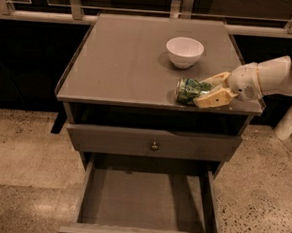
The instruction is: Pick green can from middle drawer and place on counter
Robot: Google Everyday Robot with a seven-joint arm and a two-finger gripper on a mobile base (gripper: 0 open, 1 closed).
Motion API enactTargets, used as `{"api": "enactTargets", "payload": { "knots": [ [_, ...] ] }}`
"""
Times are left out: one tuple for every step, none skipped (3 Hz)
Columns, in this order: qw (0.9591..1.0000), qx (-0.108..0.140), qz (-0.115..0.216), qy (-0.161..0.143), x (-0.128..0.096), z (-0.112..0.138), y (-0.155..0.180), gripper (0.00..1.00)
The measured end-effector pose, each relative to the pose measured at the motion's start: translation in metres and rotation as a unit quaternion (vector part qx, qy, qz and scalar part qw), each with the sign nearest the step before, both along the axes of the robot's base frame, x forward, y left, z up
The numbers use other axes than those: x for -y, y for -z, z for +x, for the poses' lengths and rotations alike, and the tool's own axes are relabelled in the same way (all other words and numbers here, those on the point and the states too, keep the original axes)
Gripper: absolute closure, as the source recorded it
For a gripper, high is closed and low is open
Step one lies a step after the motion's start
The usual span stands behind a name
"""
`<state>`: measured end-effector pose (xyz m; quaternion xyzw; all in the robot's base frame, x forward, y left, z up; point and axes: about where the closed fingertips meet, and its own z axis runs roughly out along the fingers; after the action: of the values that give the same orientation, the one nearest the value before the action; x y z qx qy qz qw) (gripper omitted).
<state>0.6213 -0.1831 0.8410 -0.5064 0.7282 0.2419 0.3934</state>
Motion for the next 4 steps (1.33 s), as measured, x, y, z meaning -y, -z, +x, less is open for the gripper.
{"api": "enactTargets", "payload": {
  "knots": [
    [1.0000,0.000,0.000,0.000,0.0000,0.0000,0.0000,0.58],
    [1.0000,0.000,0.000,0.000,0.0000,0.0000,0.0000,0.35],
    [1.0000,0.000,0.000,0.000,-0.0001,0.0000,0.0000,0.13],
    [1.0000,0.000,0.000,0.000,-0.0002,0.0000,0.0001,0.00]
  ]
}}
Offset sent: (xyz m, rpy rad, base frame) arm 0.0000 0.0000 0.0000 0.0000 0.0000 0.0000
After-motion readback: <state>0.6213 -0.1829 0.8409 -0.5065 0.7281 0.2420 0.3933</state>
